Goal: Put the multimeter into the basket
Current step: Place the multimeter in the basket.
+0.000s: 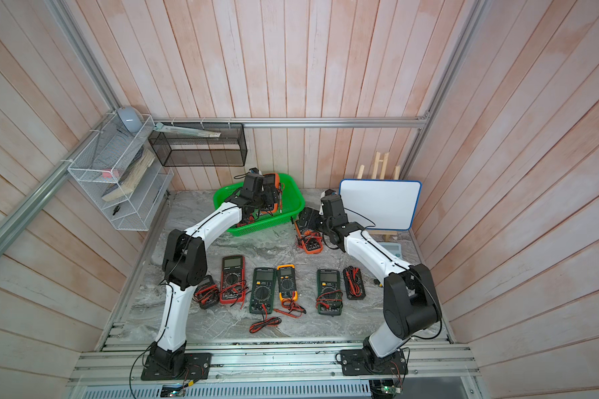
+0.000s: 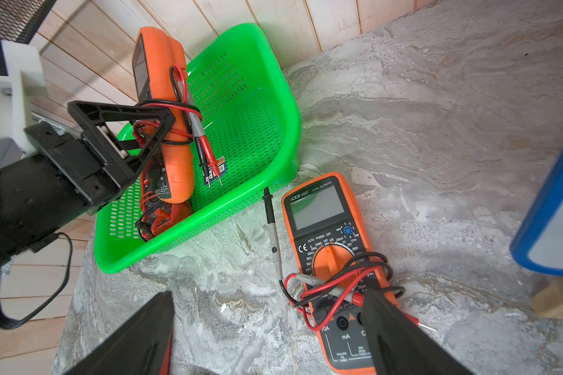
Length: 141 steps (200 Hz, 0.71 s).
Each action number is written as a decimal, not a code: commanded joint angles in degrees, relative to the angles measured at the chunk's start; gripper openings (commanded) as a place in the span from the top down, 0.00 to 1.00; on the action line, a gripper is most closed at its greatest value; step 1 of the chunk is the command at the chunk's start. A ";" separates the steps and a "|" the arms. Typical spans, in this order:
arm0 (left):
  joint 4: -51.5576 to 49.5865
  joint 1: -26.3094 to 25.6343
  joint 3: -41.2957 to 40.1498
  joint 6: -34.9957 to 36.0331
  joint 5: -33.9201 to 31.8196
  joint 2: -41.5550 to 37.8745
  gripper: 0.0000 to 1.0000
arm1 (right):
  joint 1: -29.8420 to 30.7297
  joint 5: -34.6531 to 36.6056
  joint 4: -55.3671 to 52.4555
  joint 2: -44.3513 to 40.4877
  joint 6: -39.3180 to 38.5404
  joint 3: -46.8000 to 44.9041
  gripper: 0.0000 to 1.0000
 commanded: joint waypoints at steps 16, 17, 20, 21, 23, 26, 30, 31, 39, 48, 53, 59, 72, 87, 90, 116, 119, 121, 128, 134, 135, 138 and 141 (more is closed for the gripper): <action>3.43 0.77 8.55 -3.64 -5.07 4.73 1.00 | -0.48 -0.54 -1.44 0.59 -1.43 1.24 0.04; 3.30 0.76 8.77 -3.76 -5.15 4.84 1.00 | -0.48 -0.57 -1.43 0.58 -1.43 1.35 0.04; 2.93 0.76 9.44 -4.21 -5.30 5.29 1.00 | -0.48 -0.59 -1.44 0.61 -1.49 1.28 0.04; 2.79 0.76 9.66 -4.31 -5.31 5.38 1.00 | -0.48 -0.59 -1.44 0.59 -1.46 1.24 0.04; 2.63 0.82 10.02 -4.50 -5.38 5.72 1.00 | -0.48 -0.59 -1.43 0.57 -1.49 1.21 0.04; 2.37 0.84 10.46 -4.77 -5.33 6.19 1.00 | -0.48 -0.59 -1.51 0.61 -1.45 1.14 0.04; 2.08 0.89 10.99 -5.20 -5.32 6.76 1.00 | -0.48 -0.59 -1.40 0.61 -1.45 1.10 0.04; 1.97 0.96 11.18 -5.29 -5.41 6.91 1.00 | -0.48 -0.59 -1.37 0.59 -1.44 1.15 0.04; 1.28 0.96 12.15 -6.16 -5.85 7.88 1.00 | -0.48 -0.66 -1.36 0.66 -1.43 1.12 0.04; 0.53 1.07 13.13 -7.06 -6.14 8.94 1.00 | -0.48 -0.76 -1.35 0.80 -1.43 1.10 0.04; -0.23 1.07 13.76 -7.61 -6.47 9.46 1.00 | -0.50 -0.80 -1.34 0.83 -1.44 1.07 0.04; -0.84 1.05 14.30 -8.42 -6.82 9.93 1.00 | -0.48 -0.85 -1.41 0.83 -1.39 1.07 0.04; -1.56 1.11 14.32 -9.25 -7.12 10.61 1.00 | -0.50 -0.89 -1.40 0.91 -1.35 1.16 0.04; -2.34 1.03 13.49 -9.95 -7.99 10.67 1.00 | -0.48 -0.95 -1.50 0.79 -1.35 1.12 0.04; -2.46 1.09 13.22 -9.96 -8.07 10.62 1.00 | -0.48 -0.82 -1.49 0.79 -1.39 1.12 0.04; -3.61 1.11 10.85 -10.31 -9.42 9.64 1.00 | -0.47 -0.98 -1.45 0.48 -1.15 0.84 0.04; -3.52 1.11 10.36 -10.27 -9.51 9.41 1.00 | -0.48 -1.02 -1.39 0.43 -1.10 0.85 0.04; -3.40 1.11 10.08 -10.23 -9.53 9.25 1.00 | -0.48 -1.03 -1.38 0.40 -1.09 0.76 0.04; -3.09 1.11 8.58 -10.13 -9.70 8.44 1.00 | -0.48 -1.11 -1.21 0.26 -0.93 0.57 0.04; -2.99 1.15 7.34 -10.22 -9.95 7.79 1.00 | -0.48 -1.07 -1.23 0.15 -0.82 0.41 0.04; -2.94 1.13 7.16 -10.22 -9.96 7.69 1.00 | -0.48 -1.09 -1.20 0.18 -0.82 0.37 0.04; -2.79 1.11 6.59 -10.24 -10.09 7.31 1.00 | -0.44 -1.12 -1.09 0.14 -0.75 0.35 0.04; -2.68 1.15 5.92 -10.22 -10.11 6.89 1.00 | -0.37 -1.11 -1.13 0.05 -0.73 0.28 0.04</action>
